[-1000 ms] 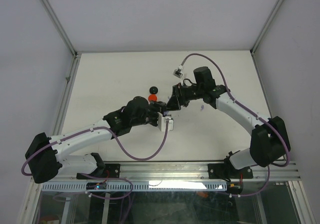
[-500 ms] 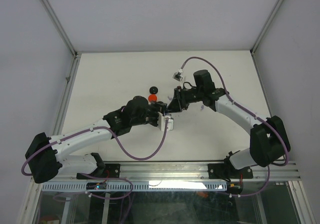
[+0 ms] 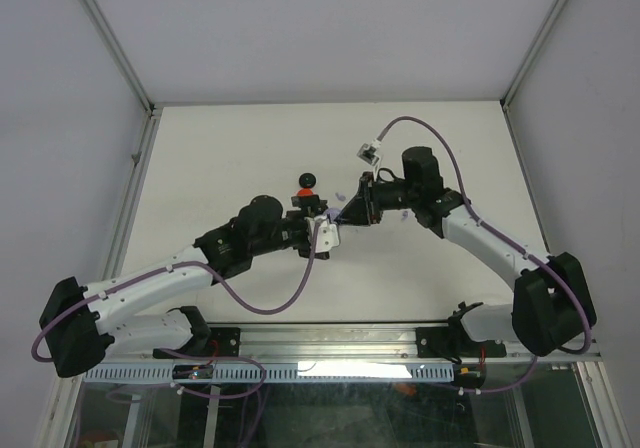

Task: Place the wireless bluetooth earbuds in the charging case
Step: Pick up the charging case at the center of the board.

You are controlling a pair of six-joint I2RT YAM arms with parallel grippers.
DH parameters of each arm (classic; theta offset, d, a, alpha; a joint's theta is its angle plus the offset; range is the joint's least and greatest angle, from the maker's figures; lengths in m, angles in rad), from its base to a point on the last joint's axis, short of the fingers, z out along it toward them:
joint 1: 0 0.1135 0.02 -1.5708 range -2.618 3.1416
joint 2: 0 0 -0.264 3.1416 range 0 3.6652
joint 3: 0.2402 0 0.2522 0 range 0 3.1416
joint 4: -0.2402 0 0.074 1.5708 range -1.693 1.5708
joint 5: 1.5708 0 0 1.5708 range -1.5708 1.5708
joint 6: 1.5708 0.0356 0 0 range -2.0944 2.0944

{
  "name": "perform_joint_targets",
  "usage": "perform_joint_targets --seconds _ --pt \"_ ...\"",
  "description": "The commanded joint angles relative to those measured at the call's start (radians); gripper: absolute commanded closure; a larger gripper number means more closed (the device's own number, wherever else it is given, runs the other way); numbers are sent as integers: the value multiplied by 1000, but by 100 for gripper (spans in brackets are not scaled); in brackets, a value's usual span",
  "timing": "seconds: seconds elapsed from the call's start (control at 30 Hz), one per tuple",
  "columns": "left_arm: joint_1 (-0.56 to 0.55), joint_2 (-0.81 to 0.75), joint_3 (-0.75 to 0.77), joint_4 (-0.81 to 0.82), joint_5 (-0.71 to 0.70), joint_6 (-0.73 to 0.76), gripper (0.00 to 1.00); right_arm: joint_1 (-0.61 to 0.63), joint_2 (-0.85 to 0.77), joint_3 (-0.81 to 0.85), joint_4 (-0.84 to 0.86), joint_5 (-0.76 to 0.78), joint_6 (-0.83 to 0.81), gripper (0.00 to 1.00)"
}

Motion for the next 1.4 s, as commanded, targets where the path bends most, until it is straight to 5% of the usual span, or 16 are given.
perform_joint_targets --seconds 0.0,0.57,0.9,1.37 --pt "-9 -89 -82 171 -29 -181 24 -27 -95 -47 229 15 96 96" --pt "209 -132 -434 1105 149 -1125 27 -38 -238 -265 771 139 360 97" --pt "209 75 -442 1511 174 -1368 40 -34 -231 -305 974 127 484 97" --pt "210 204 -376 1643 237 -1472 56 -1 -197 -300 1023 101 500 97"
